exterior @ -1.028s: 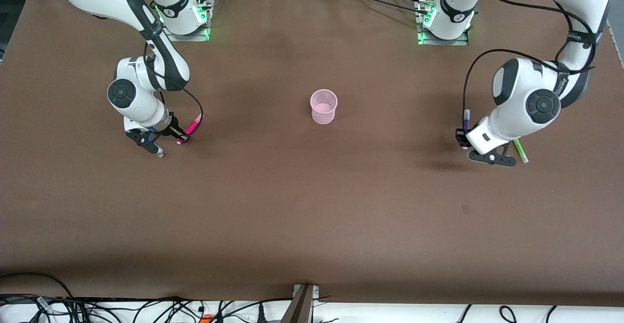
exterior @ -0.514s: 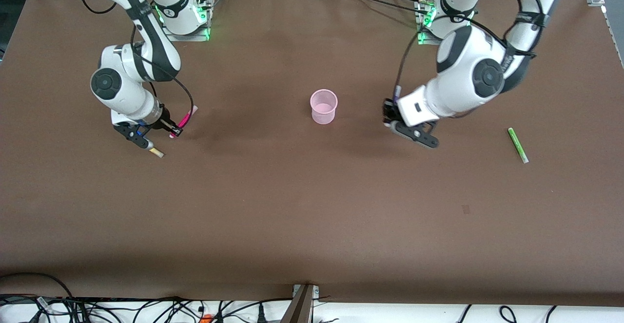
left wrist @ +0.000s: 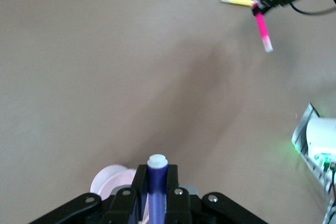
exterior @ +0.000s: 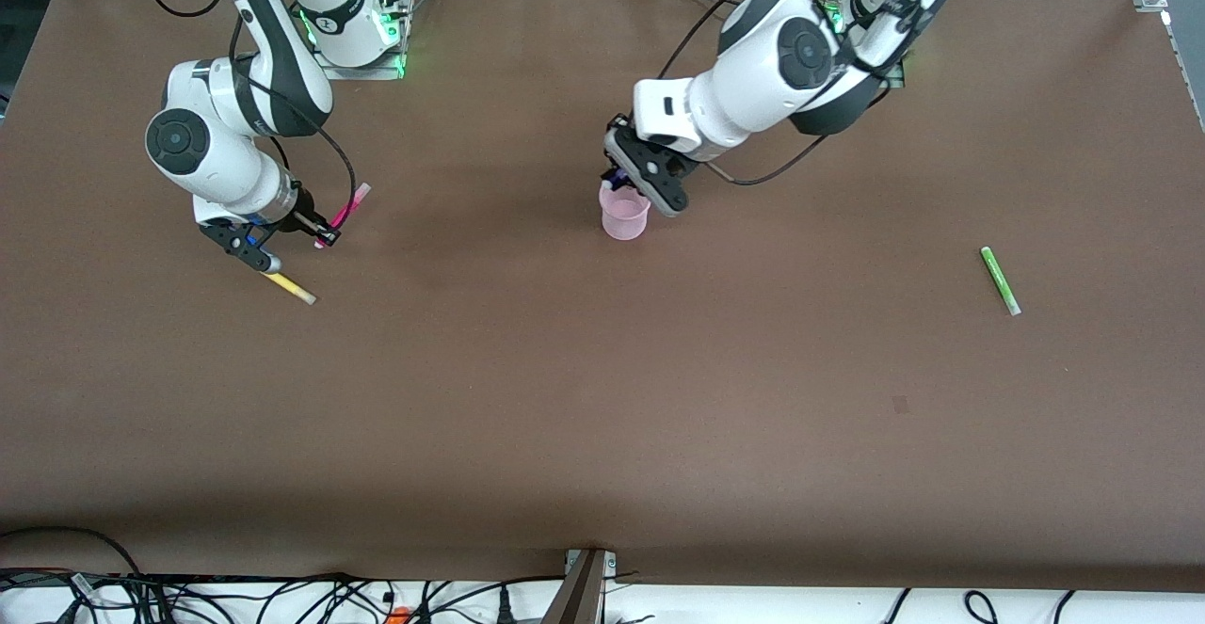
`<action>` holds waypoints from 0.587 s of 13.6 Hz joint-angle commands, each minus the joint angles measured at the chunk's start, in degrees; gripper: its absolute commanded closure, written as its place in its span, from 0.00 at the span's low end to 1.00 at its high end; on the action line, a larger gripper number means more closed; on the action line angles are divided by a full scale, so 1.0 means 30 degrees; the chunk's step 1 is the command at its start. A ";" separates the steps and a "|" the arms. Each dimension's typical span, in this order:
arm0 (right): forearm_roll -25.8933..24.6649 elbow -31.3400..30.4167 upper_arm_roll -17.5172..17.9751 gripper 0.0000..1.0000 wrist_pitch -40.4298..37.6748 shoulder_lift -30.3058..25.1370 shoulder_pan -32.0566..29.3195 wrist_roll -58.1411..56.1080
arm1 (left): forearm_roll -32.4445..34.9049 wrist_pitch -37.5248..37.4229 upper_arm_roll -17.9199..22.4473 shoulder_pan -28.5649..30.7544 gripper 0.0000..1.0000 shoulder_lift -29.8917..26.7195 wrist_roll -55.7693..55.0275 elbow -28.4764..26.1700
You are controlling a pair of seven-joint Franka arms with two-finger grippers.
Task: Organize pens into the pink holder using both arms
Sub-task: 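Carry the blue marker over the pink cup with the left gripper, then lower the blue marker into the pink cup and open the left gripper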
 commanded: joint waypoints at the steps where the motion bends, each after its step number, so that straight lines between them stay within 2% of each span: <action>1: -0.0098 -0.0086 -0.0146 1.00 -0.0141 -0.0098 0.0113 -0.0052 | -0.0257 0.1633 -0.0030 -0.0141 1.00 0.2238 0.4777 0.0114; 3: -0.0099 -0.0086 -0.0146 1.00 -0.0141 -0.0127 0.0113 -0.0052 | -0.0286 0.2394 -0.0059 0.0122 1.00 0.3760 0.8440 0.0143; 4: -0.0098 -0.0057 -0.0146 1.00 -0.0141 -0.0214 0.0113 -0.0023 | -0.0286 0.3154 -0.0088 0.0007 1.00 0.4116 0.9095 0.0085; 8: -0.0128 0.0002 -0.0146 1.00 -0.0141 -0.0360 0.0113 -0.0052 | -0.0286 0.5091 -0.0059 -0.0814 1.00 0.4908 0.9160 0.0026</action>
